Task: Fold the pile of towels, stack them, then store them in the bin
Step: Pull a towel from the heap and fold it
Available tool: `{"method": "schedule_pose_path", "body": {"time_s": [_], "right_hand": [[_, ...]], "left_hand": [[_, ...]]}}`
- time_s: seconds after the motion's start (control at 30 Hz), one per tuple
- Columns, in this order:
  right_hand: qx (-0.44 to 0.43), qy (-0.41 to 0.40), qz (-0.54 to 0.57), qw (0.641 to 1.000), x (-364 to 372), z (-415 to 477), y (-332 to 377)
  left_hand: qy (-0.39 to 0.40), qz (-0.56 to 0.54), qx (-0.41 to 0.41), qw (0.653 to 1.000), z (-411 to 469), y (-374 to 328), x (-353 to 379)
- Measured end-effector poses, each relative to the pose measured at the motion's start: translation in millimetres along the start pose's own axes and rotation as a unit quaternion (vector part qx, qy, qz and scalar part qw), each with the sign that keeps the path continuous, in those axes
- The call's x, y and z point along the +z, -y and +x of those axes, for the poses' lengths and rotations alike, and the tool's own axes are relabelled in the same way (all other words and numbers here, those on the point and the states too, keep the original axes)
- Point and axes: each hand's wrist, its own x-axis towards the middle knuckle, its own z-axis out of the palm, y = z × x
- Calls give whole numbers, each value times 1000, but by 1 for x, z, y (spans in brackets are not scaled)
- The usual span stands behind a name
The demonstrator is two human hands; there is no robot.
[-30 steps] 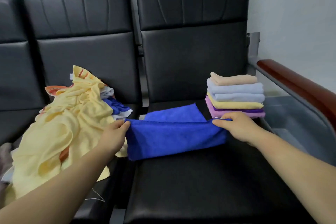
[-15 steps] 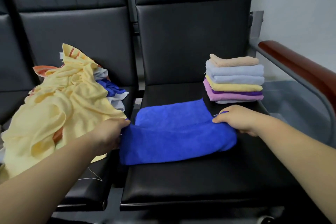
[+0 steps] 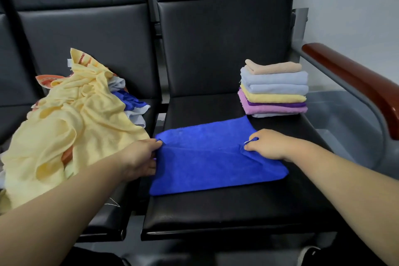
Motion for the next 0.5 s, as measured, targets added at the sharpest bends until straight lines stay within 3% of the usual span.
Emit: {"method": "schedule_pose_path", "body": {"time_s": [0.13, 0.33, 0.5], "right_hand": [[44, 31, 76, 996, -13, -6, -21], [68, -12, 219, 973, -23, 2, -28], [52, -56, 258, 963, -24, 21, -14]], "left_hand": [[37, 31, -24, 999, -7, -3, 11], [-95, 11, 44, 994, 4, -15, 14], [-133, 7, 77, 988, 17, -21, 17]]}}
